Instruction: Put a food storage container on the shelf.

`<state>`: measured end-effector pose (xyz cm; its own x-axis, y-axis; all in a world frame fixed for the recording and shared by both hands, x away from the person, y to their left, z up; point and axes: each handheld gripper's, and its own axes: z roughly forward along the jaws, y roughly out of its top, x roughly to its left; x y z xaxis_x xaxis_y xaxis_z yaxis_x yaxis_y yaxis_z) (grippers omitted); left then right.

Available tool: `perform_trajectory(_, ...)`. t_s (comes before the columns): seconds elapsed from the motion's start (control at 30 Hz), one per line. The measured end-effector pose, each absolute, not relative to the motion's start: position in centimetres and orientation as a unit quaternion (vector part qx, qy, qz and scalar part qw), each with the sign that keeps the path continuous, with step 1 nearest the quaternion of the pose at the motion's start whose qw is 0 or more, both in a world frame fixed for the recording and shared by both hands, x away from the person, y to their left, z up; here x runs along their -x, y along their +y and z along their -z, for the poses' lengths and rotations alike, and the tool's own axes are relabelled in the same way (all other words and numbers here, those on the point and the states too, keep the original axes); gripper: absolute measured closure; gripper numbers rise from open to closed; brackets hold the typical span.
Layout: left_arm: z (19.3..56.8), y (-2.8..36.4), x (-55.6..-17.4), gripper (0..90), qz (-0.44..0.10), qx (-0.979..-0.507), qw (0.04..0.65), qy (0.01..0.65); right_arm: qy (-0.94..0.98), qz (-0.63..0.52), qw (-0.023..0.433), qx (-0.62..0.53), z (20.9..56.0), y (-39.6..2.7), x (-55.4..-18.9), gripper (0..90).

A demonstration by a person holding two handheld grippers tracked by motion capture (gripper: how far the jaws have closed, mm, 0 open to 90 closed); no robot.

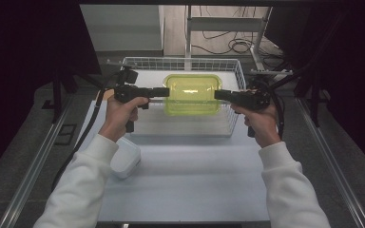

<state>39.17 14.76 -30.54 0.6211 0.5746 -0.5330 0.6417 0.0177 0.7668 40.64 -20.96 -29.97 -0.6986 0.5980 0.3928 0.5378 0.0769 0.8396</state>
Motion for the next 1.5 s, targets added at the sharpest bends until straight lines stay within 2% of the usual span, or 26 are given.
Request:
perform_trajectory(0.93, 29.6, 16.1, -45.3, 80.8, 0.053, -0.692, 0.561, 0.452, 0.738, -0.54, 0.017, -0.405, 27.8, -19.5, -46.5, 78.8)
perform_trajectory(1.5, 30.8, 16.2, -47.8, 80.8, 0.077, -0.692, 0.53, 0.484, 0.735, -0.518, -0.008, -0.438, 29.3, -19.1, -48.8, 78.8)
